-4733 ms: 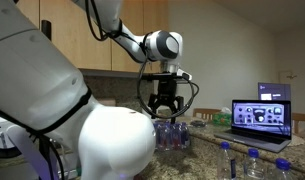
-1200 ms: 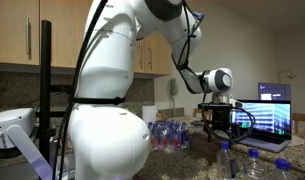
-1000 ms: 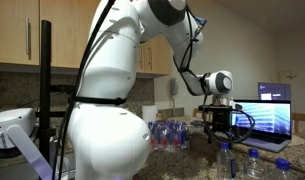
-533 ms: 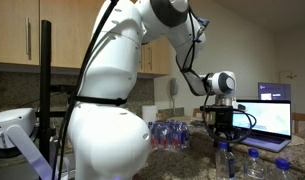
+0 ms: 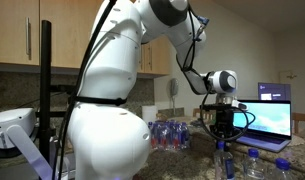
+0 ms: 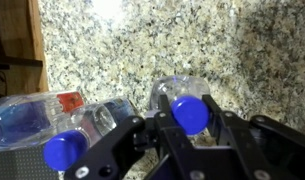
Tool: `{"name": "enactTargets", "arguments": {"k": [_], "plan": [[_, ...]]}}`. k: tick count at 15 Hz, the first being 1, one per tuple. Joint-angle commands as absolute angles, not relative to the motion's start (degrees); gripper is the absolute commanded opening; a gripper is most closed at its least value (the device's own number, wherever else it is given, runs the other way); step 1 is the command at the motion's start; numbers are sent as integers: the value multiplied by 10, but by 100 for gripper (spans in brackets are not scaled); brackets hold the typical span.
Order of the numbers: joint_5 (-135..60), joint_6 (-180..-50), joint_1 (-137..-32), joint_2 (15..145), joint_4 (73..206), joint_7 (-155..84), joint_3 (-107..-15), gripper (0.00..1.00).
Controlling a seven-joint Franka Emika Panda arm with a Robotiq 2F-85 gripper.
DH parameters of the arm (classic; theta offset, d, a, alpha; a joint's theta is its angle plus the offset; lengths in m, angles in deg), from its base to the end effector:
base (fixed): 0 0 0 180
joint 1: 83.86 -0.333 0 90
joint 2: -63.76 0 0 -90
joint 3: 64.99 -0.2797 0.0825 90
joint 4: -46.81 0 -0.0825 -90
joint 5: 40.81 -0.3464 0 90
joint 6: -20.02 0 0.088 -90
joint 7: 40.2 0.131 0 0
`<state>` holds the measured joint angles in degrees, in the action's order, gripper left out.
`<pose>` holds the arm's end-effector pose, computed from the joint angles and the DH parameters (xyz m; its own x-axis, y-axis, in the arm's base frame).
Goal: Move the three bottles to the left, one at a time
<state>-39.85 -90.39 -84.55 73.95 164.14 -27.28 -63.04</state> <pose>0.5011 -0.0125 0.2971 0.9289 -0.2396 -0.2824 -0.2246 -0.9708 0.0846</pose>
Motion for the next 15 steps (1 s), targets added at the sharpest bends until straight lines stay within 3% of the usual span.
{"name": "enactTargets", "arguments": {"k": [1,8,15], "plan": [[-396,-877,-853,736,1627,-241,-636,14],[-393,-794,-896,725,1534,-246,-678,15],[-381,-646,-984,851,1313,-236,-744,14]]}}
